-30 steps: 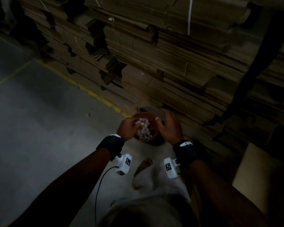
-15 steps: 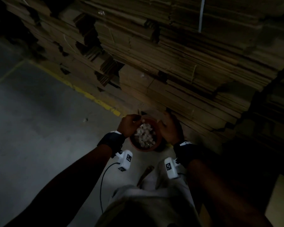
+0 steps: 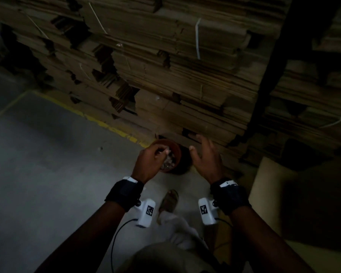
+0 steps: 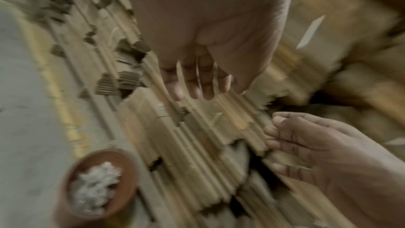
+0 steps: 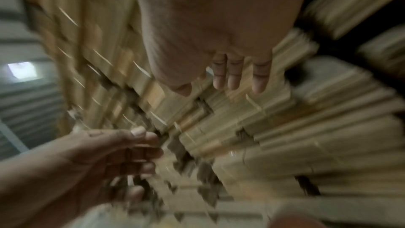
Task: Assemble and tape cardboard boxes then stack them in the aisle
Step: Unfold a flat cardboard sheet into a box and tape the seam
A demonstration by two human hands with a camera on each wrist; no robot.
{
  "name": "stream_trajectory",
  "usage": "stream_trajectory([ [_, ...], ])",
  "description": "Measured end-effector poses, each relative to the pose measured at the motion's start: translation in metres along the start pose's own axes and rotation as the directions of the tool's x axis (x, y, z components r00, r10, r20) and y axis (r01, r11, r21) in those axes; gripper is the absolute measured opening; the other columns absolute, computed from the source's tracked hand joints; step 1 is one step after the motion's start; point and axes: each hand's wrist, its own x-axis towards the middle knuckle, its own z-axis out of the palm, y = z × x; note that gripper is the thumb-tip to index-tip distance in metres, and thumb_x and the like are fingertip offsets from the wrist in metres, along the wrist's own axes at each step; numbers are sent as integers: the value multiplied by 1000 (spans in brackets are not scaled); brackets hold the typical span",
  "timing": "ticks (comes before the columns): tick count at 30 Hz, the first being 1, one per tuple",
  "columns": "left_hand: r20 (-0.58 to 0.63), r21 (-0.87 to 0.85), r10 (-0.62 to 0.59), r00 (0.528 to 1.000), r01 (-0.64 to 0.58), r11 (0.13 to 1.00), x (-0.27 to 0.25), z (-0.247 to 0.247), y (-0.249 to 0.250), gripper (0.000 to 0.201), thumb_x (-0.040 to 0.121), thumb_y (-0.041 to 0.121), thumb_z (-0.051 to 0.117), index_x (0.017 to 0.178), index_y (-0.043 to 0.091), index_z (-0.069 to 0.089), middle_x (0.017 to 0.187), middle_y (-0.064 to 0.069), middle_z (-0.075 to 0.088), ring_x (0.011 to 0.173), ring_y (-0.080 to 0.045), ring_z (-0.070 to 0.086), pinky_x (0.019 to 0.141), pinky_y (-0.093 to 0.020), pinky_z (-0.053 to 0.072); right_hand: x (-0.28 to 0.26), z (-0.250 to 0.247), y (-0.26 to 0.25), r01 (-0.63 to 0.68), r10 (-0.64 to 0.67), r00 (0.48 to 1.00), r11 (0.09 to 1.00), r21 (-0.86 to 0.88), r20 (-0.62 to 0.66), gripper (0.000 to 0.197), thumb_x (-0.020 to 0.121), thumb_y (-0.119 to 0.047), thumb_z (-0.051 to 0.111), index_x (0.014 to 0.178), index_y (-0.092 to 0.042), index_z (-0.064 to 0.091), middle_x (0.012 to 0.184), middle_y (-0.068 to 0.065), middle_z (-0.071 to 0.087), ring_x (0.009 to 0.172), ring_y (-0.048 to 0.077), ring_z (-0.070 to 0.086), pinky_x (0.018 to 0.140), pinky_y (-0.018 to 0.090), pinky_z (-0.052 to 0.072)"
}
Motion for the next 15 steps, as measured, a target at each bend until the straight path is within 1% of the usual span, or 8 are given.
stream_trajectory([
  [1, -15, -8, 33, 999, -33, 999, -20, 3, 10, 16, 94, 28, 70, 105, 17, 74, 97, 3, 74, 84, -5, 67, 69, -9, 46, -21, -13, -4, 14, -14, 999, 1000, -4, -40, 56, 93, -45, 51, 140, -13, 55, 137, 10, 59, 125, 28, 56, 100, 43, 49],
  [3, -25, -31, 94, 995, -94, 995, -60, 9, 29, 17, 95, 26, 70, 107, 15, 73, 103, 1, 73, 86, -10, 67, 72, -10, 47, -66, -38, -10, 44, -45, 991, 999, -6, -125, 53, 94, -40, 53, 138, -11, 57, 133, 11, 61, 124, 29, 56, 100, 42, 49],
  [5, -12, -50, 165, 986, -166, 985, -98, 18, 50, 17, 95, 24, 69, 109, 14, 73, 106, -1, 73, 89, -9, 67, 75, -13, 49, -111, -64, -14, 73, -83, 975, 996, -57, -207, 50, 94, -38, 54, 135, -9, 59, 128, 12, 63, 121, 30, 56, 97, 43, 50],
  [7, 6, -60, 225, 974, -224, 973, -133, 27, 70, 17, 96, 22, 68, 110, 14, 73, 107, -1, 73, 89, -6, 65, 74, -9, 46, -154, -92, -17, 61, -105, 957, 984, -165, -272, 48, 95, -37, 52, 132, -9, 60, 125, 11, 64, 119, 30, 56, 93, 45, 51],
  [8, 17, -68, 240, 971, -239, 969, -149, 31, 79, 18, 96, 23, 67, 110, 14, 73, 107, 0, 72, 89, -6, 64, 74, -10, 45, -175, -106, -18, 53, -114, 946, 978, -202, -304, 47, 95, -37, 52, 131, -9, 61, 124, 12, 64, 119, 31, 56, 93, 46, 51],
  [10, 40, -87, 294, 955, -290, 953, -176, 40, 98, 23, 97, 30, 64, 111, 14, 72, 108, 0, 71, 92, -9, 65, 78, -19, 48, -215, -135, -16, 44, -132, 913, 973, -229, -386, 43, 96, -35, 53, 130, -9, 62, 125, 12, 64, 121, 32, 56, 95, 49, 50],
  [12, 54, -74, 355, 933, -351, 933, -196, 52, 117, 30, 96, 37, 60, 112, 16, 72, 107, 1, 71, 98, -13, 65, 83, -29, 51, -248, -161, -9, 38, -155, 879, 965, -258, -451, 41, 95, -31, 55, 128, -7, 62, 125, 12, 65, 123, 33, 55, 100, 47, 48],
  [15, 62, -86, 432, 900, -426, 900, -222, 76, 146, 32, 95, 40, 57, 111, 17, 72, 106, 2, 71, 101, -16, 65, 87, -38, 54, -287, -199, 11, -1, -163, 851, 950, -311, -499, 41, 95, -31, 56, 126, -4, 63, 124, 15, 66, 123, 36, 55, 103, 48, 47],
])
